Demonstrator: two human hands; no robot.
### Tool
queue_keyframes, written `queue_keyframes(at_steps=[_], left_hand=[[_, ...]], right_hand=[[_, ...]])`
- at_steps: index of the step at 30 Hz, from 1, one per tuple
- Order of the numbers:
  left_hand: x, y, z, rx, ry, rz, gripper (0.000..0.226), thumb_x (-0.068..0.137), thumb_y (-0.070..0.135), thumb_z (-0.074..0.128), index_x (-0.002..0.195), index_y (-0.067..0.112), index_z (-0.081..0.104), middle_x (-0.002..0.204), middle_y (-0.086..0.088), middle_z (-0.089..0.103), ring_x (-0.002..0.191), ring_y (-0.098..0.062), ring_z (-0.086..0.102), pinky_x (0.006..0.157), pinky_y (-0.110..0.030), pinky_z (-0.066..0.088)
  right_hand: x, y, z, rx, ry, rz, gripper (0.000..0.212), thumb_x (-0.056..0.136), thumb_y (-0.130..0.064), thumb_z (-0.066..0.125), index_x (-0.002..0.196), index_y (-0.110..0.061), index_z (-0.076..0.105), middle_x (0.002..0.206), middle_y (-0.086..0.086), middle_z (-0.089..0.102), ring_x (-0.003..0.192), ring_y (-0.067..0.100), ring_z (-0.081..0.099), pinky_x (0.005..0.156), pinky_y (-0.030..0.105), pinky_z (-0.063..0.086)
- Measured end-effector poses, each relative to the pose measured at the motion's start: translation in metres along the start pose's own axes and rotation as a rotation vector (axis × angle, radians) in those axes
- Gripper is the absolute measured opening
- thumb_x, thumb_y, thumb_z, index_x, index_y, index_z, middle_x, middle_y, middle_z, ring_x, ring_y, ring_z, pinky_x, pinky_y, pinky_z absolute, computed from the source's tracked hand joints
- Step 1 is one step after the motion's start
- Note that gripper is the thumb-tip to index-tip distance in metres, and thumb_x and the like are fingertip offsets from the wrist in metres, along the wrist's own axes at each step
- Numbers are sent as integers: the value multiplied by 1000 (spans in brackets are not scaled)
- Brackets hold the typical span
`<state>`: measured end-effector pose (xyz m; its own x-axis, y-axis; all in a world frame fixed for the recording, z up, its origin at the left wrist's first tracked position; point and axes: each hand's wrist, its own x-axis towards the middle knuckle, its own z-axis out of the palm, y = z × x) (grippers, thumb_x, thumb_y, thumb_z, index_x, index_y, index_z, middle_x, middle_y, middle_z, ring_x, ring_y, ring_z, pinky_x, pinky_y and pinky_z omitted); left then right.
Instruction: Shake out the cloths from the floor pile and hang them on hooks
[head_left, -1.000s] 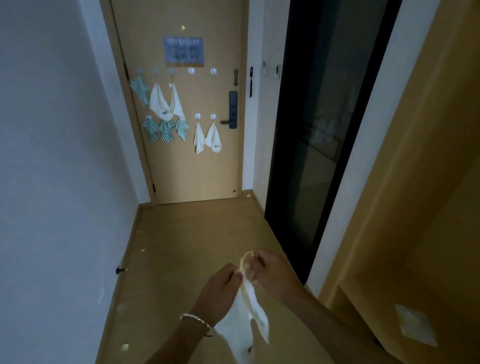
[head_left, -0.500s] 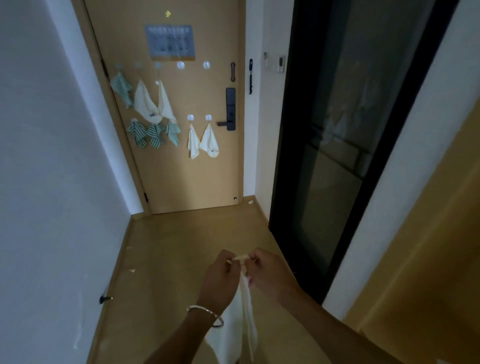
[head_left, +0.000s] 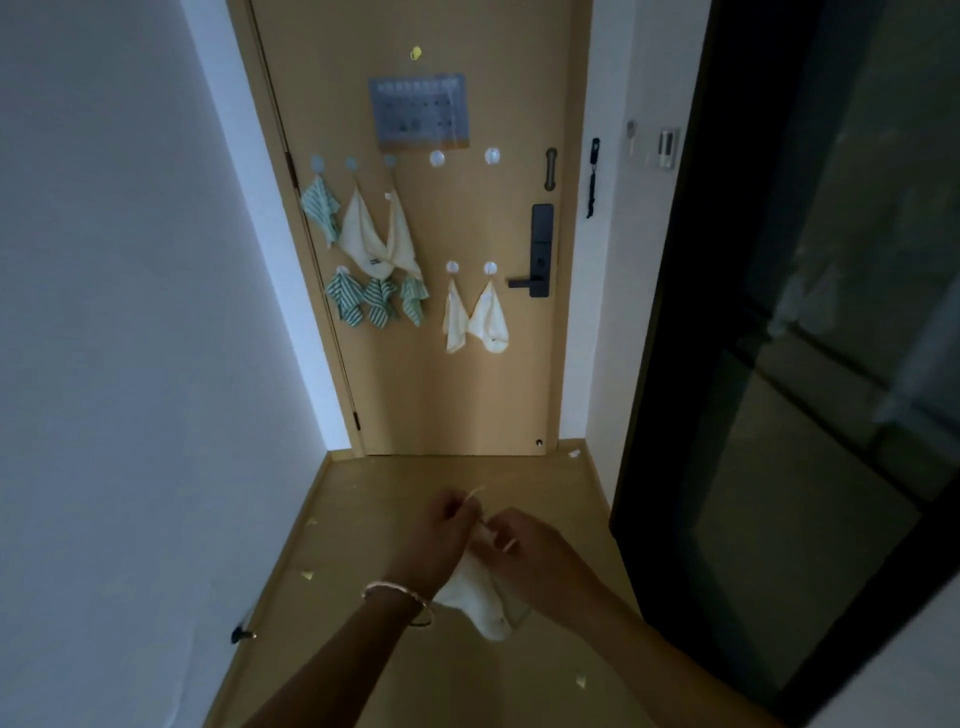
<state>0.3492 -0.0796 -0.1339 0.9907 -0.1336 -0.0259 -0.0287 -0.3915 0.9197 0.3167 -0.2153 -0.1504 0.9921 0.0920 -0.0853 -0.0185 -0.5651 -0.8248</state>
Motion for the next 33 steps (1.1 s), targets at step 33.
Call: queue_keyframes(at_steps=[33], left_hand=[[455,-59,-77,174,-156,65,18,95,28,49,86,25,65,86,1,68,80,-11,64,76,-31,55]], right_hand=[[464,-32,-85,-313,110,12,40,99,-31,41,61,-21,33,60,-3,41,57,12,41,58,31,32]])
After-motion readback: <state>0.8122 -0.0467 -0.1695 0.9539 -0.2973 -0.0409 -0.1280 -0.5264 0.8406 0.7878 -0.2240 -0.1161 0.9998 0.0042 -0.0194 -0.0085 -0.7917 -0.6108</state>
